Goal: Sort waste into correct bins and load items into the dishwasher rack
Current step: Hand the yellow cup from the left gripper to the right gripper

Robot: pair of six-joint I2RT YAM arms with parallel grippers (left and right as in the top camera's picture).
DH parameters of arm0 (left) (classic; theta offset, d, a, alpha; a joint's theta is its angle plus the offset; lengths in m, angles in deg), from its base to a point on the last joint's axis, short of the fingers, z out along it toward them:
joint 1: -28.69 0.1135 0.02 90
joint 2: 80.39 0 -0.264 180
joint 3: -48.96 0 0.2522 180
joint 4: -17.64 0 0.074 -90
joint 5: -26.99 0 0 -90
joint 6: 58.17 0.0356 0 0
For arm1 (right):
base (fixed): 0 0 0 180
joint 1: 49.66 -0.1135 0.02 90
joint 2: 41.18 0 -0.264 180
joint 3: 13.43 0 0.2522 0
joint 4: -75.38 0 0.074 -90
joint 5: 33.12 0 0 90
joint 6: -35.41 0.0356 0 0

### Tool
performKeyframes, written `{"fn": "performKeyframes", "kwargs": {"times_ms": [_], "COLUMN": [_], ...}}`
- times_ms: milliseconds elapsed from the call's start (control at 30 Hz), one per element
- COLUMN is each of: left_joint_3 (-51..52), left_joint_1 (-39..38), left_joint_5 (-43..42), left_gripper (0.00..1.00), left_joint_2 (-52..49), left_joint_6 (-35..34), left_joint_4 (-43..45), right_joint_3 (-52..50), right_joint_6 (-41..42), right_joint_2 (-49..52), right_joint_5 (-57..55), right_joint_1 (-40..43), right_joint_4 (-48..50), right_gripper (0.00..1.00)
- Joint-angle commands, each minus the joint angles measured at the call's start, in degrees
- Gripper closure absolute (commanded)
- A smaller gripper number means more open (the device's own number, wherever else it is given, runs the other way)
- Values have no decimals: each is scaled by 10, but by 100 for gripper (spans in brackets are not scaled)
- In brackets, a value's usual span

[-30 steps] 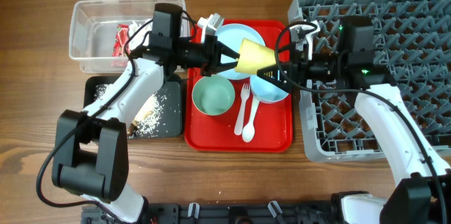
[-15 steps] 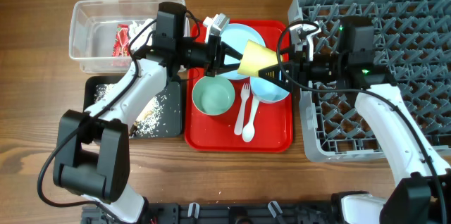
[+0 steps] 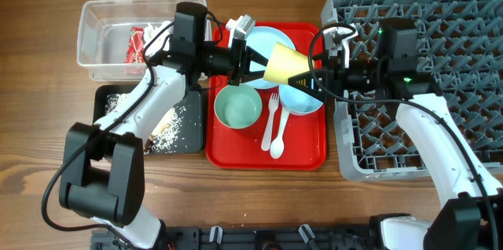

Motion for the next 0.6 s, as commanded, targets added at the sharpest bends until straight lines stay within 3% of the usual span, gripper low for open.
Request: {"fn": "performKeyframes", "kwargs": {"times_ms": [0,167,300,333,400,433,567], "left_joint_3": [-3,-3,-3,-3,-3,-3,-3], "left_joint_1": [-1,-1,-1,-1,-1,-1,-1], "left_joint_5": [3,15,37,38,38,38,37], "left_gripper": [96,92,93,96,96,96,96], "left_joint_2": [-2,-2,-2,-2,-2,-2,-2], "left_joint_6": [-2,3,5,5,7,13,16], "left_joint_4": [2,2,2,2,2,2,2], "right_joint_3": [10,10,10,10,10,10,10], "right_joint_6": [-7,13,21,21,21,21,27], "right_joint_2": [5,5,5,5,5,5,5], "right_joint_5": [-14,-82,-114,-114,-120,-133,-150], "right_joint_1": [-1,-1,-1,-1,-1,-1,-1], "right_joint_4": [4,1,0,0,1,1,31], "right_gripper": [39,51,55,54,37,34,32]}}
